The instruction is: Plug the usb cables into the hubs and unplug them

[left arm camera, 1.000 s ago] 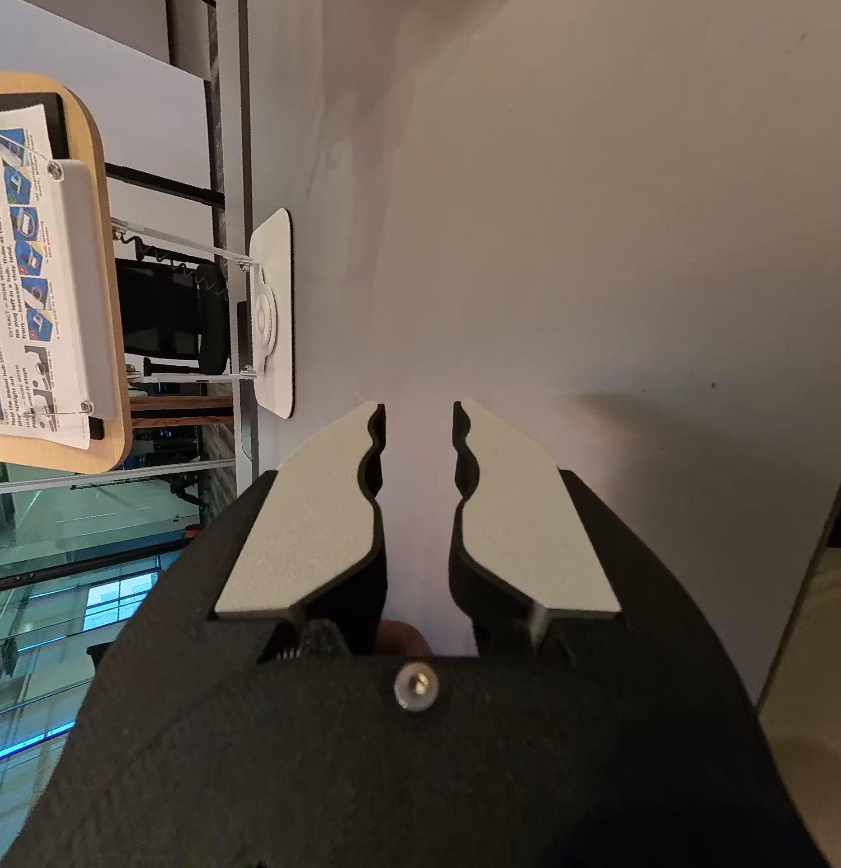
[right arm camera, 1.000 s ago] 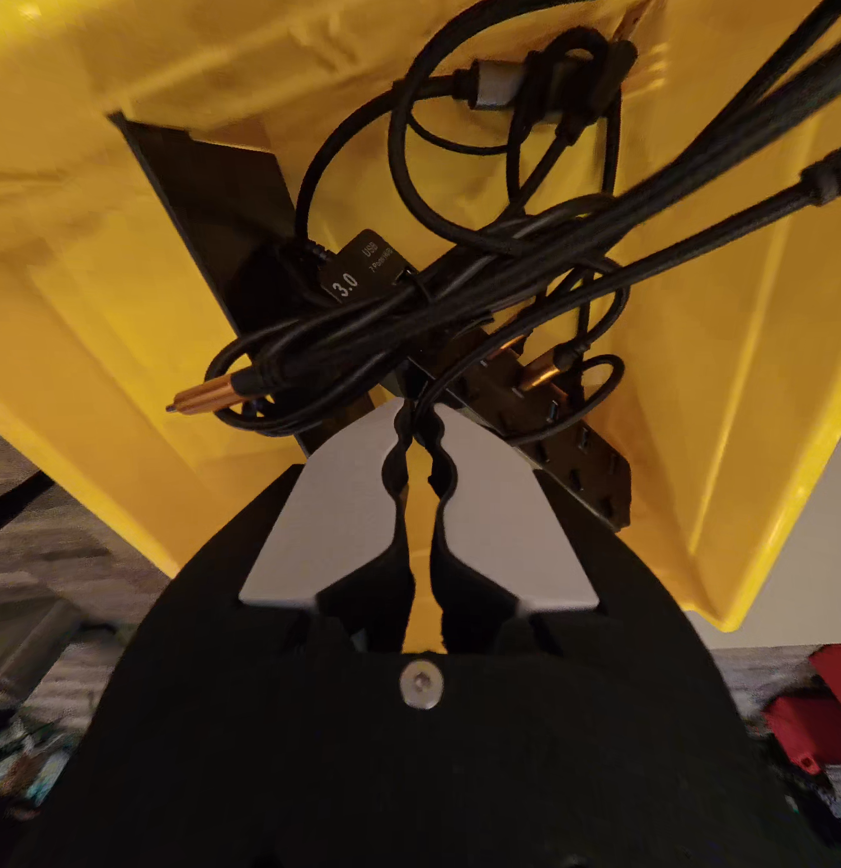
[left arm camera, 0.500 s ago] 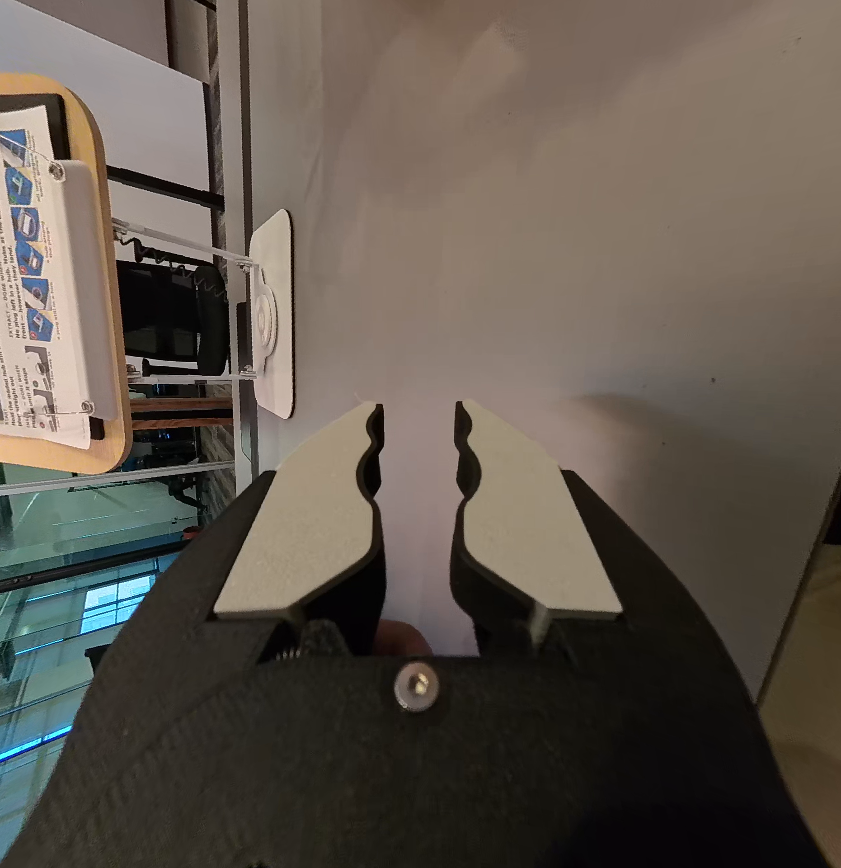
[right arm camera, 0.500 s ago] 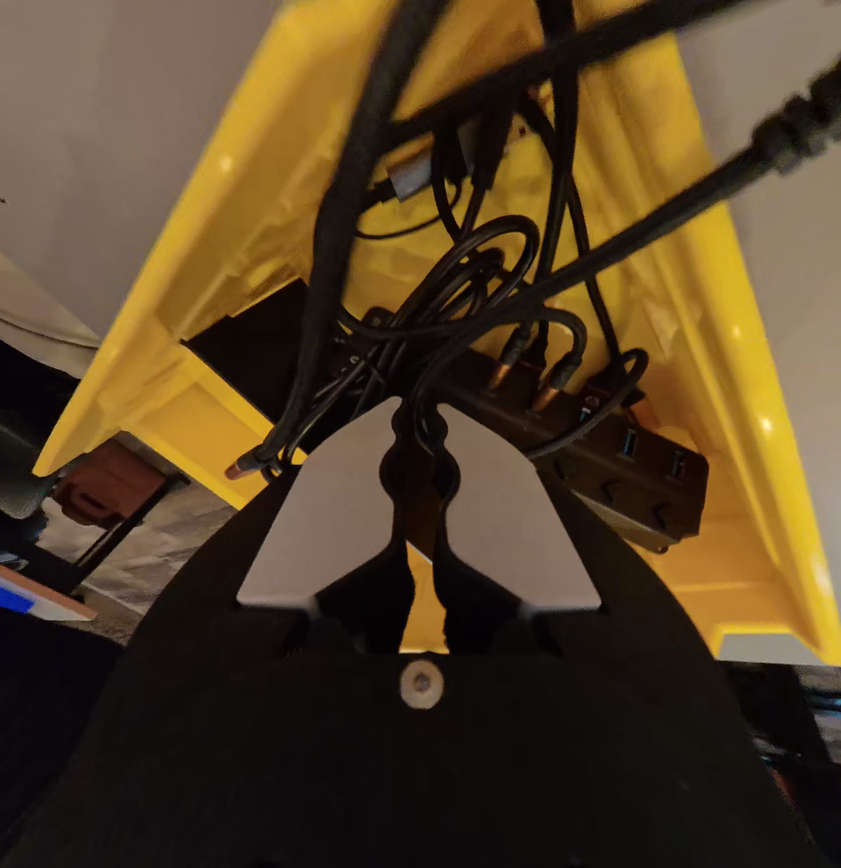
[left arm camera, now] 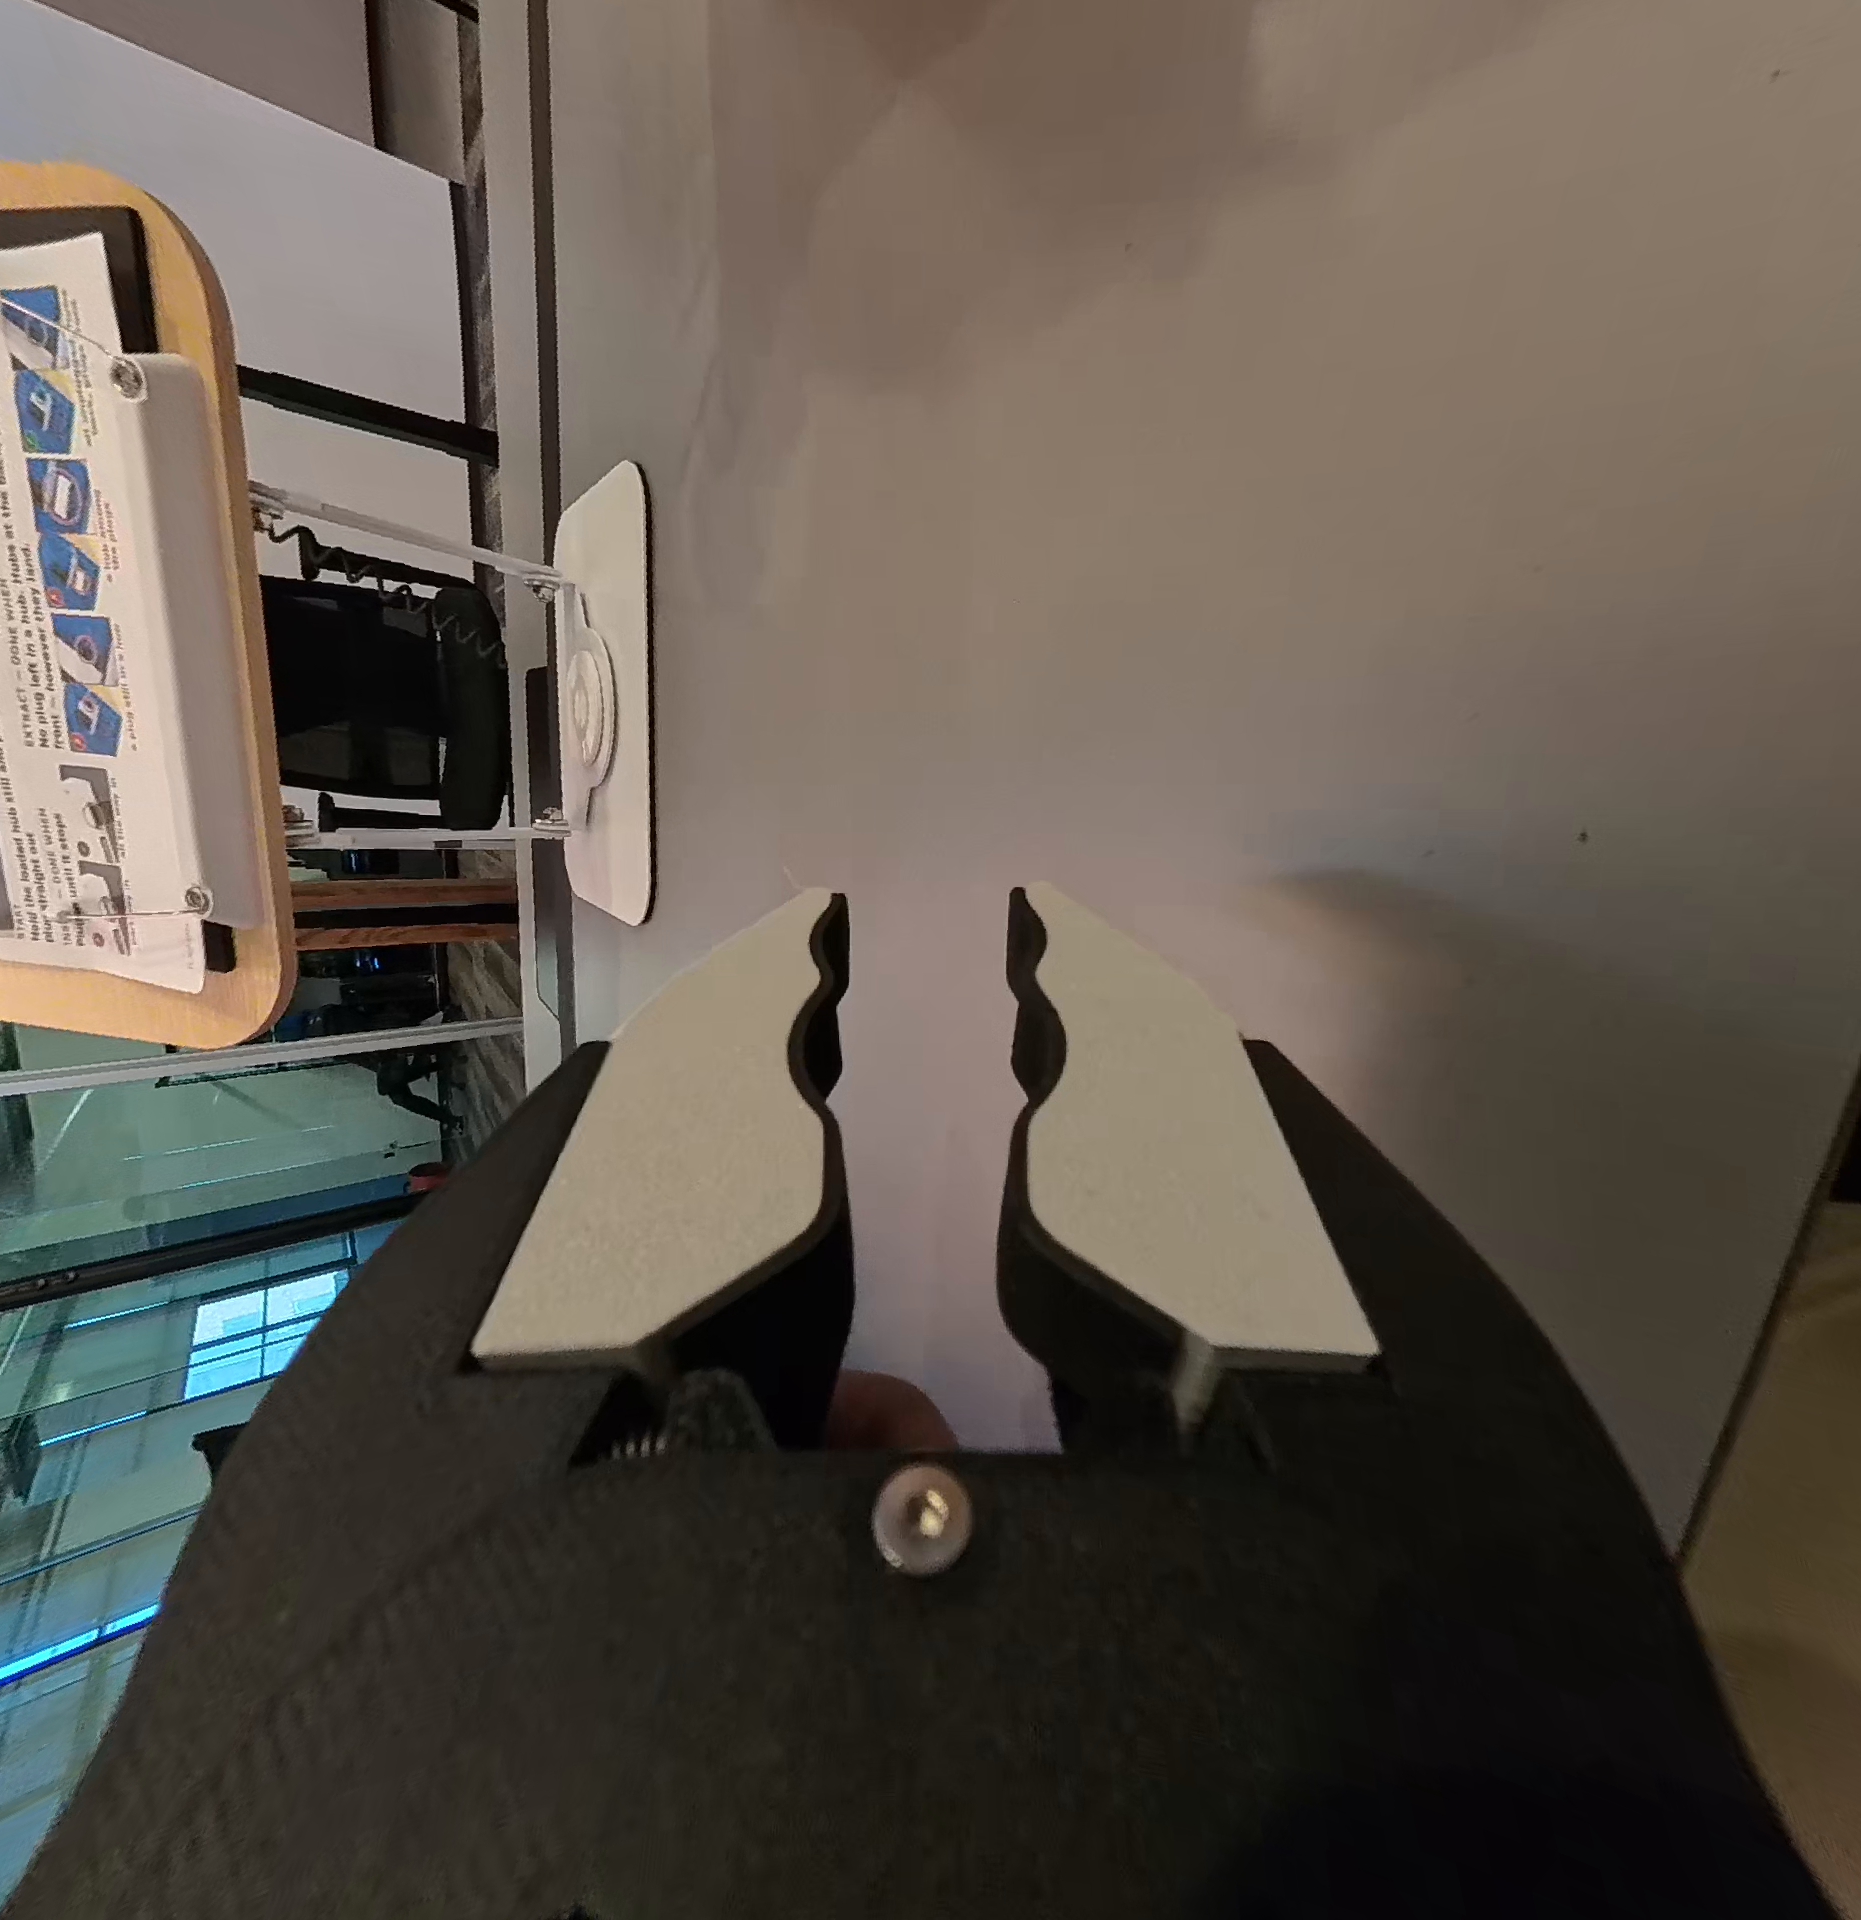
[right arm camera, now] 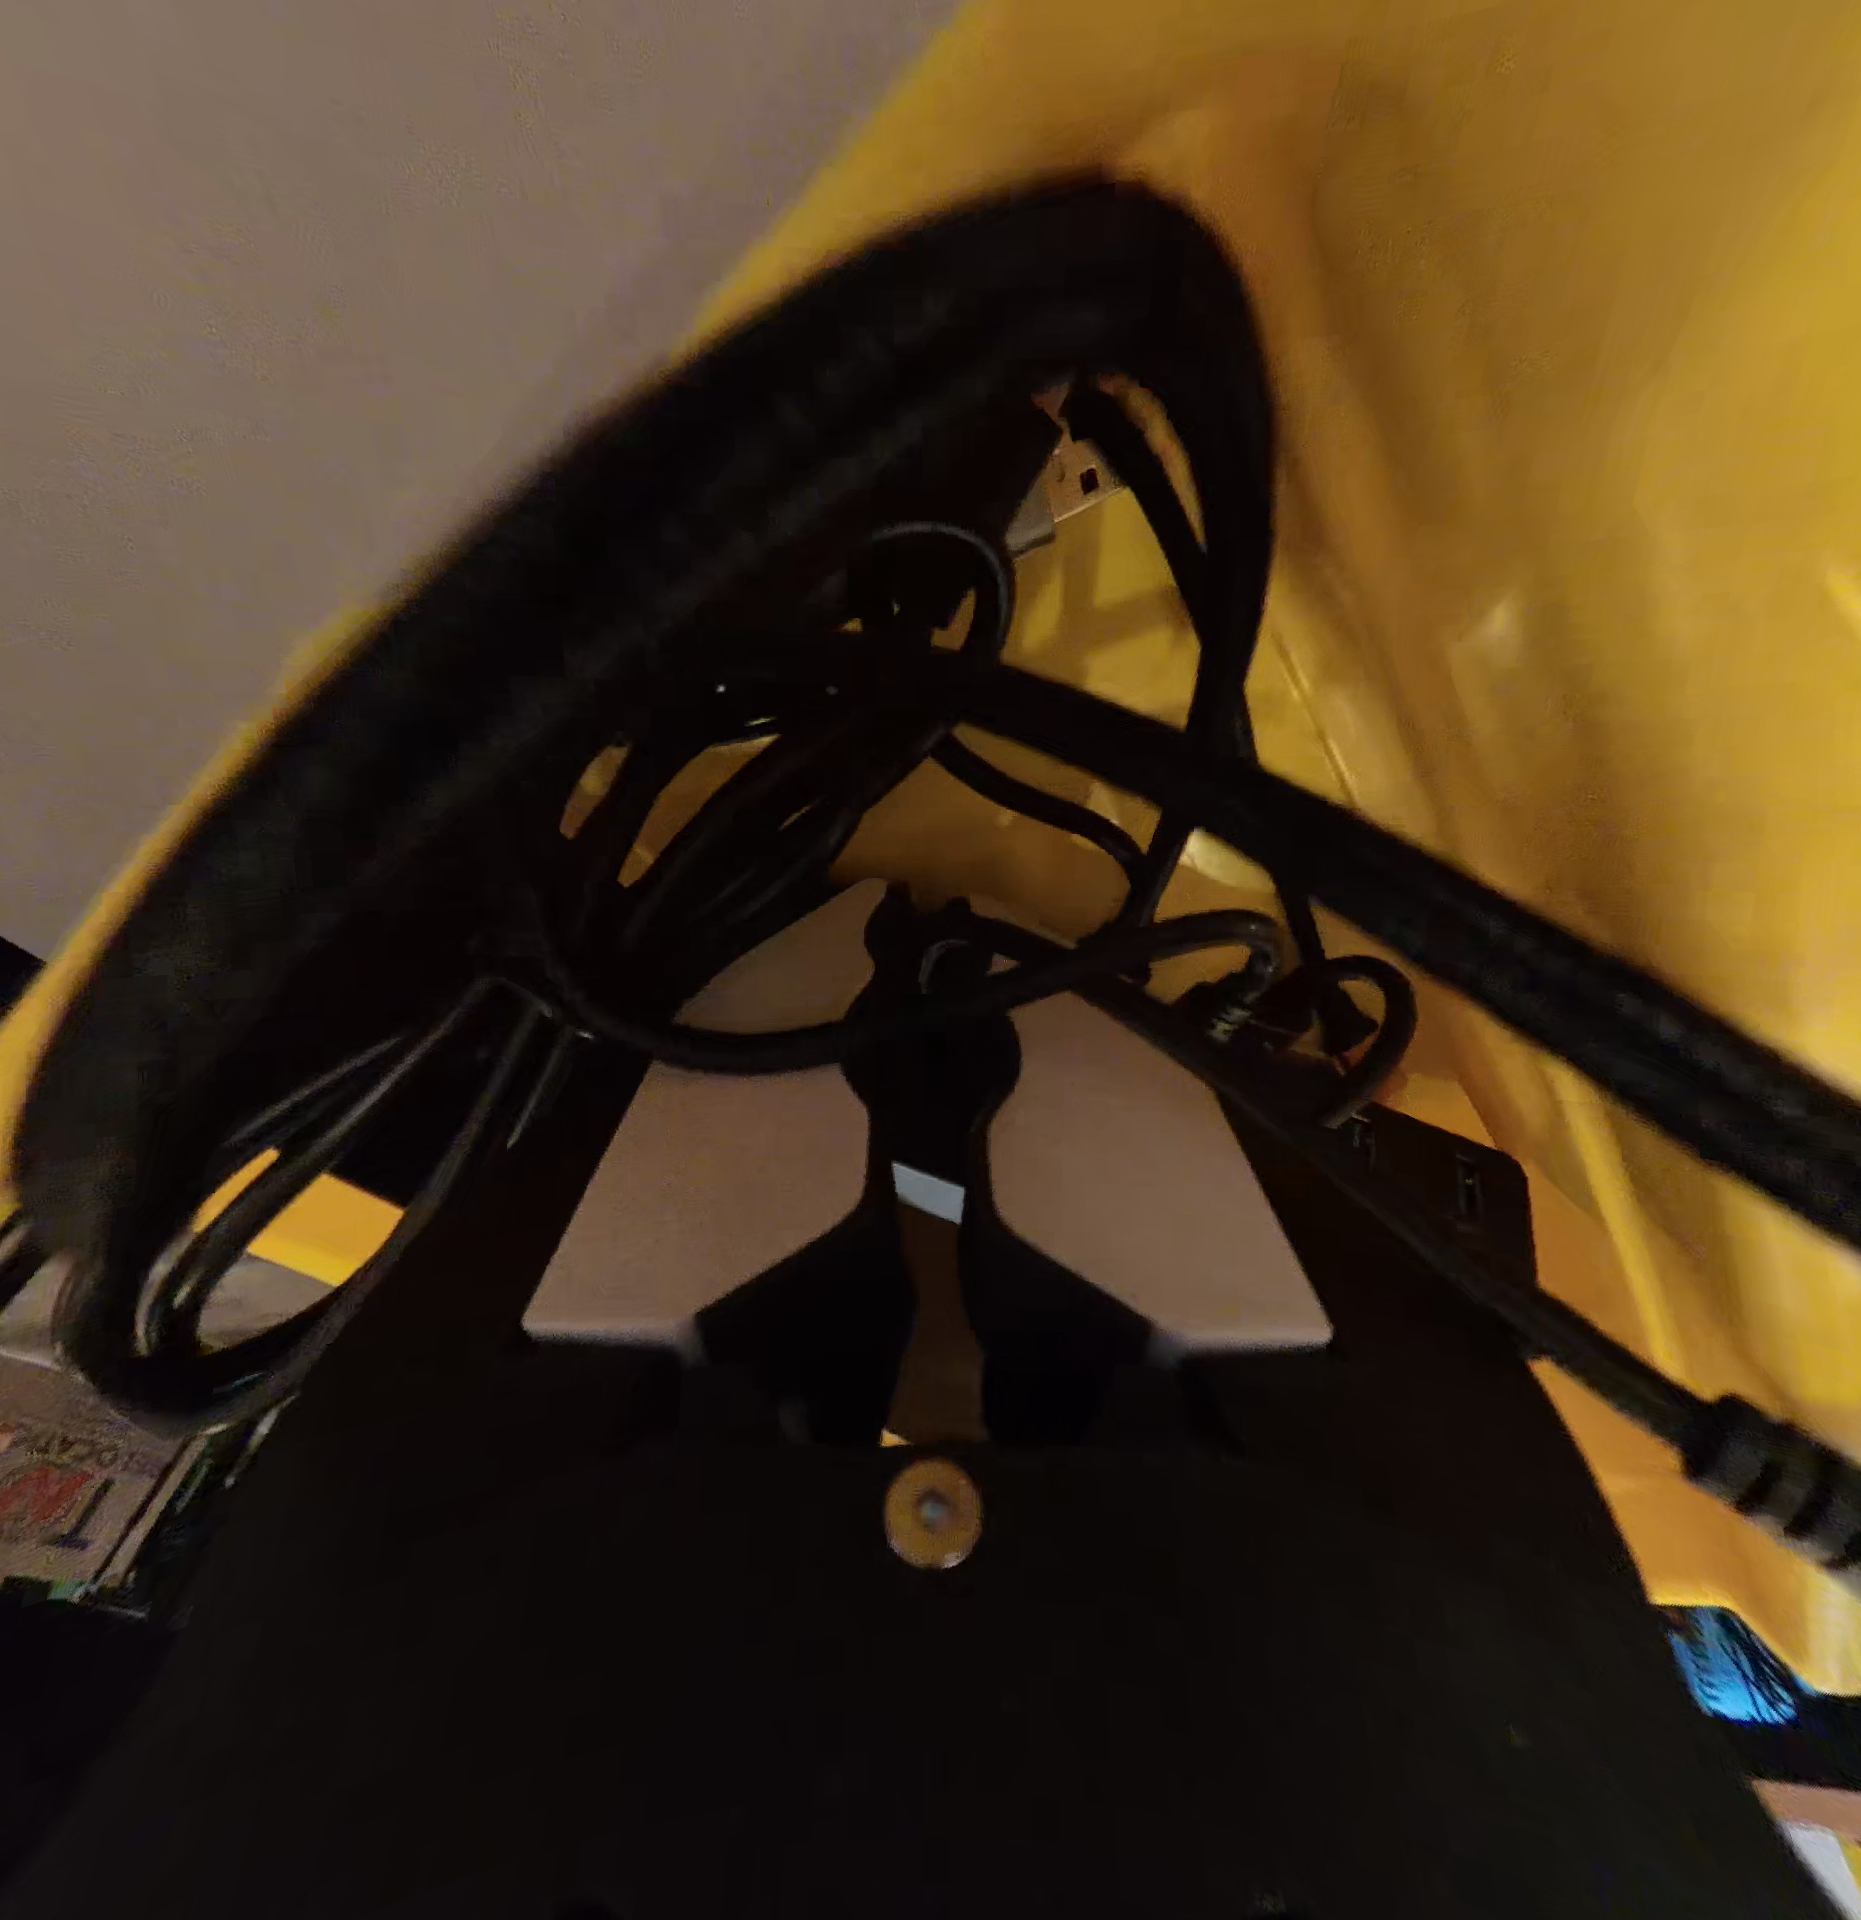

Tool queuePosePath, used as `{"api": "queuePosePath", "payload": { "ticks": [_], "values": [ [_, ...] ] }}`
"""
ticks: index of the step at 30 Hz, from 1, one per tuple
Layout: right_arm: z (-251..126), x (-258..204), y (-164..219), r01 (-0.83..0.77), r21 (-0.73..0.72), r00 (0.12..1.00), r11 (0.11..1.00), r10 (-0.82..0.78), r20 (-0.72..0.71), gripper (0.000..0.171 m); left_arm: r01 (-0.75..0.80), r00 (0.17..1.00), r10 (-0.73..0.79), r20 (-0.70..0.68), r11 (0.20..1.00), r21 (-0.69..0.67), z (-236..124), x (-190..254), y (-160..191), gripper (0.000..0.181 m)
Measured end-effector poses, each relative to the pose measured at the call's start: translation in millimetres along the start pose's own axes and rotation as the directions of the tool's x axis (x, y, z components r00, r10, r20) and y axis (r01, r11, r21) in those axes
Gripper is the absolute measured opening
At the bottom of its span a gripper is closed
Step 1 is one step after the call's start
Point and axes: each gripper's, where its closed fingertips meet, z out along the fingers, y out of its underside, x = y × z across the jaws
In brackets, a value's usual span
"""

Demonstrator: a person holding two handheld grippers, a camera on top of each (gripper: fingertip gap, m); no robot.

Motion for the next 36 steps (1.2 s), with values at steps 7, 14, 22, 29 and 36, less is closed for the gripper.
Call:
{"api": "queuePosePath", "payload": {
  "ticks": [7, 14, 22, 29, 36],
  "values": [
    [-23.3, -3.6, 5.8, -0.02, 0.147, 0.999, 0.989, 0.025, -0.033, 0.047, 0.004, 1.0, -0.004, -0.002, 1.0, 0.0, -0.5, -0.6, 1.0, 0.029],
    [-47.3, -0.1, 24.9, -0.054, 0.225, 0.996, 0.973, 0.069, -0.061, 0.054, 0.002, 1.0, -0.002, 0.006, 1.0, -0.003, -1.8, -2.2, 0.1, 0.029],
    [-81.6, -7.2, 30.9, -0.027, 0.27, 0.992, 0.962, 0.058, -0.108, 0.063, -0.008, 1.0, 0.008, -0.004, 1.0, -0.006, 0.1, 1.5, -0.5, 0.029],
    [-75.2, -22.4, 38.9, 0.093, 0.248, 0.986, 0.964, -0.054, -0.158, 0.069, 0.006, 1.0, -0.006, 0.005, 1.0, -0.009, -1.1, -3.3, 3.7, 0.029],
    [-44.0, -32.4, 65.3, 0.22, 0.217, 0.967, 0.951, -0.183, -0.179, 0.057, -0.002, 1.0, 0.002, -0.001, 1.0, -0.007, 0.0, -1.1, 2.0, 0.029]
  ]
}}
